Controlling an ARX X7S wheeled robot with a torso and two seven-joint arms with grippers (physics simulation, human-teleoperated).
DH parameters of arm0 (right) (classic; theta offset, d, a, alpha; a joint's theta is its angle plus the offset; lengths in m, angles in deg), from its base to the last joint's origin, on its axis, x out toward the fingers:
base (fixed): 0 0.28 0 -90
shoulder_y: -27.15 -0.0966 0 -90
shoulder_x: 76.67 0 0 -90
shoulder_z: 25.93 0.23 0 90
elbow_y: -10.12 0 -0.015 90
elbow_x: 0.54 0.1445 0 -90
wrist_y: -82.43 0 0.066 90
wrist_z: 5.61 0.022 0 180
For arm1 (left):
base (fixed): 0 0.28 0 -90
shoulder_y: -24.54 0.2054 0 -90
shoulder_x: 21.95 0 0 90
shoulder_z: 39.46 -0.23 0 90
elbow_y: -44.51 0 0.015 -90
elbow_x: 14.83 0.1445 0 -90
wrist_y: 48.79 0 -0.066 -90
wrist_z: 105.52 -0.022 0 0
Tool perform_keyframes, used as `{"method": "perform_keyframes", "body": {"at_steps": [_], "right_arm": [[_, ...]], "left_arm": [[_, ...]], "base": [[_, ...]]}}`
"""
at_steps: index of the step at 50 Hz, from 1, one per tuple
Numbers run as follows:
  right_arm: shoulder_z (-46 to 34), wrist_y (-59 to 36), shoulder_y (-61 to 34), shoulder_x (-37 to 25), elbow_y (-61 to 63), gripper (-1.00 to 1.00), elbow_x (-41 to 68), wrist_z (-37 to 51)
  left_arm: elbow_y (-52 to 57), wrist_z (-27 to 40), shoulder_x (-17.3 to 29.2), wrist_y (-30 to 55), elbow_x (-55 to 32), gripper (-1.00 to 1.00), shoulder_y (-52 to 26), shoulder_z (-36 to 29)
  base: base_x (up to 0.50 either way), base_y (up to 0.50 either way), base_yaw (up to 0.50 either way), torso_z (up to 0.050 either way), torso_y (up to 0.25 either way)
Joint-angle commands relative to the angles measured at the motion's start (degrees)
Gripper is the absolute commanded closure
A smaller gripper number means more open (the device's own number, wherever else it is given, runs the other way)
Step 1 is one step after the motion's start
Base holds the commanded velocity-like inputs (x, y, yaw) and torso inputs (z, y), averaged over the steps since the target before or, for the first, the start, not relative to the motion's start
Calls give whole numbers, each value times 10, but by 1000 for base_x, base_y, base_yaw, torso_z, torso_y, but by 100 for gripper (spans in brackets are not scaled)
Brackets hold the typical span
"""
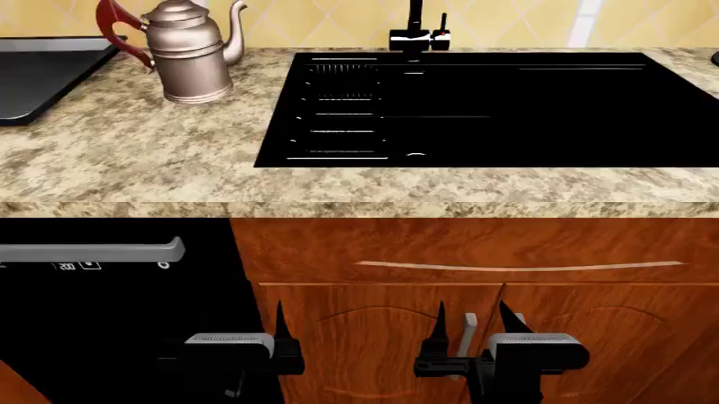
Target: Pick the kettle from the counter and place it on the tray. Then pick the mug from the cabinet and place it on the tray. Then close the cabinet doors.
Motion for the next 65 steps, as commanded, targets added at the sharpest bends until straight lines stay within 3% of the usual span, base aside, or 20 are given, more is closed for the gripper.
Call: {"method": "perform_keyframes", "body": {"at_steps": [1,11,28,34,37,42,45,47,52,58,65], "right_arm": [[-11,0,-1,-9,-1,-100,8,13],[-32,6,-3,-26,-6,-100,17,35],[-47,2,3,-43,18,-100,30,56],[-52,-1,9,-48,35,-100,32,63],[-53,-3,11,-51,43,-100,34,65],[-56,-9,13,-55,58,-100,38,69],[-58,-13,14,-58,68,-100,41,72],[-59,-15,16,-60,75,-100,42,74],[-62,-23,16,-64,89,-100,45,78],[-58,-33,18,-71,109,-100,54,83],[-59,-50,19,-77,135,-100,59,89]], "left_arm": [[-2,12,9,-2,-10,-100,-1,-10],[-14,23,25,-6,-46,-100,-11,-27],[8,42,43,6,-58,-100,-20,-43],[123,61,63,60,-32,-100,-47,-52],[216,61,75,139,-28,-100,-96,-54],[348,53,79,359,-67,-100,-256,-39],[390,58,77,514,-87,-100,-412,-36],[376,60,75,596,-93,-100,-533,-41],[222,53,57,673,-92,-100,-803,-65],[-71,56,30,600,-71,-100,-1050,-79],[-536,71,1,389,-56,-100,-1316,-129]], "base": [[0,0,0,0,0],[0,0,0,5,0],[0,0,0,50,11],[0,0,0,50,11],[0,0,0,50,10],[0,0,0,50,11],[0,0,0,50,11],[0,0,0,50,10],[0,0,0,50,11],[0,0,0,50,11],[0,0,0,50,11]]}}
